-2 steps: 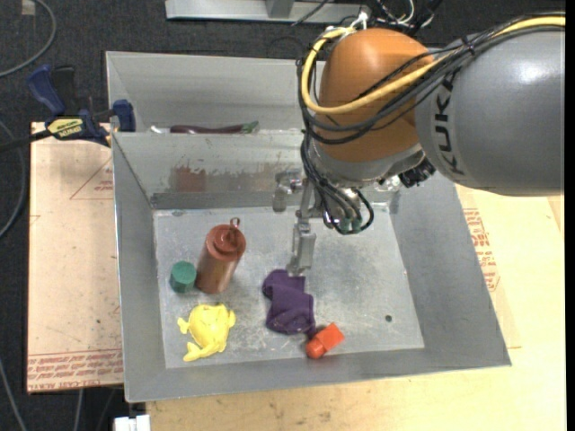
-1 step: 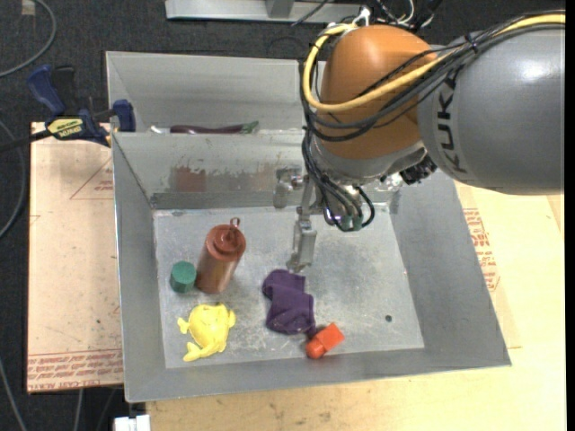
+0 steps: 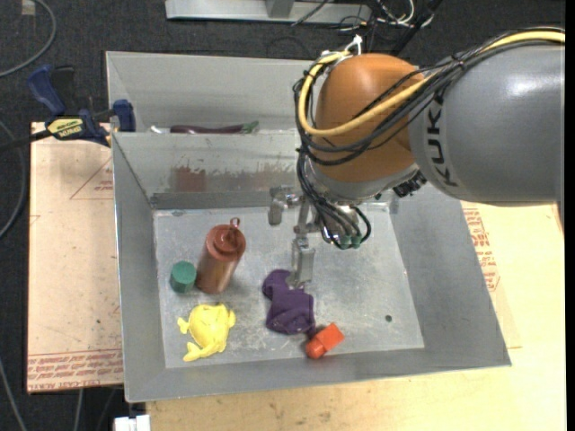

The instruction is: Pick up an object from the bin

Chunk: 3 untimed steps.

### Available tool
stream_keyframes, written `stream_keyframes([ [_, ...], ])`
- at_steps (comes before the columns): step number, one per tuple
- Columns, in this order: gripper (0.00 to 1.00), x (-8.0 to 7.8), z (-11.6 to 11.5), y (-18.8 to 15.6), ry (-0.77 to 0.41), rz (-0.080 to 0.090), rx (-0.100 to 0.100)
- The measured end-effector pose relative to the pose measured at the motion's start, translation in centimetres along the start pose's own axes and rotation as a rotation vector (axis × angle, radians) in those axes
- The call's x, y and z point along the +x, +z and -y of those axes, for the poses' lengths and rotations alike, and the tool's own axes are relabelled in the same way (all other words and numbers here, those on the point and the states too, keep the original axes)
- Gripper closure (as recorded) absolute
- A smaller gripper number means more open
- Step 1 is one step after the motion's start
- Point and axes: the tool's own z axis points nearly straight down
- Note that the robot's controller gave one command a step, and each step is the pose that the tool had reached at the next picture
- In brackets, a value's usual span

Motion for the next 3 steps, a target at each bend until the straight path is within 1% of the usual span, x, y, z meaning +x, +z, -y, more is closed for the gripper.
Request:
stream_keyframes([
  [1, 0.0, 1.1, -0.1, 5.6, -0.203, -0.001, -0.001],
  [2, 1.0, 4.6, 5.1, 12.5, -0.205, -0.001, -0.001],
  [3, 1.0, 4.6, 5.1, 12.5, -0.204, -0.001, -0.001],
])
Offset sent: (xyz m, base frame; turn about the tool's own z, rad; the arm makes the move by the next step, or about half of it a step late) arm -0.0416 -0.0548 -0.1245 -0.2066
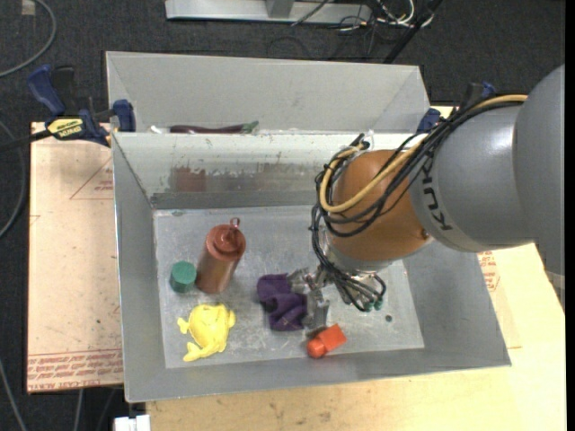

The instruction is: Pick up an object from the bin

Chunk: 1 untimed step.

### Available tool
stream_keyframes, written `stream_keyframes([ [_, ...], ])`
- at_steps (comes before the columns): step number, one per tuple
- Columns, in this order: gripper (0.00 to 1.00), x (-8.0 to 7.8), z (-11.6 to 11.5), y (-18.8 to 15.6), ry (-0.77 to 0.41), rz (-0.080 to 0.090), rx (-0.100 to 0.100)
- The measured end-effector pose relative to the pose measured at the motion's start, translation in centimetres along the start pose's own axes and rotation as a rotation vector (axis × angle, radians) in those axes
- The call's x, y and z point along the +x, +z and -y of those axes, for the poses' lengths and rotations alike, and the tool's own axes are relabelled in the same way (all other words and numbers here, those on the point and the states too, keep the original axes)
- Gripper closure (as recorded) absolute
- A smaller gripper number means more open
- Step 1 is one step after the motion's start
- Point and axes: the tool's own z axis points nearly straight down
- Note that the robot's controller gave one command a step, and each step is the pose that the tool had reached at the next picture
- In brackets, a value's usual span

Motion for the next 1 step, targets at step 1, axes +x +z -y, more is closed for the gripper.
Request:
stream_keyframes([
  [1, 1.0, -1.0, 1.28, -14.86, -0.093, 0.006, 0.001],
])
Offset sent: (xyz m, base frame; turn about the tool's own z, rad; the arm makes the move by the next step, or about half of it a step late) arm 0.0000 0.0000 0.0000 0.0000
